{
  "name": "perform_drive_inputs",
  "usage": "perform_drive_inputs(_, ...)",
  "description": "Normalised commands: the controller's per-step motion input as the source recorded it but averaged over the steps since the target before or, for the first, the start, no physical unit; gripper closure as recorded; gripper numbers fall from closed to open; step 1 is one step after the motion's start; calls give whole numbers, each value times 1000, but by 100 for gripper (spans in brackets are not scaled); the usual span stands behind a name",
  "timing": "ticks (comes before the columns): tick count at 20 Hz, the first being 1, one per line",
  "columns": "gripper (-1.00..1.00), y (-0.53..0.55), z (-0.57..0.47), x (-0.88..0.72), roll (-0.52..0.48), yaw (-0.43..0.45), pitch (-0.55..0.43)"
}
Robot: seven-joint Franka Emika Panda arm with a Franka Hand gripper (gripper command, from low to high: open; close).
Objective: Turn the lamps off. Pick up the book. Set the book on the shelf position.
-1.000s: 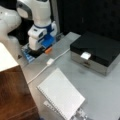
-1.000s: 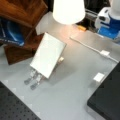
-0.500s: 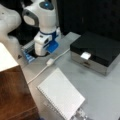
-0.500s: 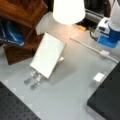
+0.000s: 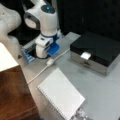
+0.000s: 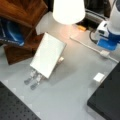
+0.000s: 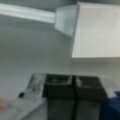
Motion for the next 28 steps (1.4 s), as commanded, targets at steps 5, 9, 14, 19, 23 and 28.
perform_drive_inputs(5, 100, -45, -418, -544, 77, -86, -405)
perform_drive_inputs(9, 100, -135, -419, -551, 86, -48, -428)
perform_drive_inputs(14, 100, -205, -445, -571, 92, -19, -457)
perform_drive_inputs(19, 100, -310, -509, -646, 81, 18, -482)
perform_drive_inputs(23, 100, -364, -488, -786, 54, 18, -436)
perform_drive_inputs(28, 100, -335, -294, -797, 30, -21, -340)
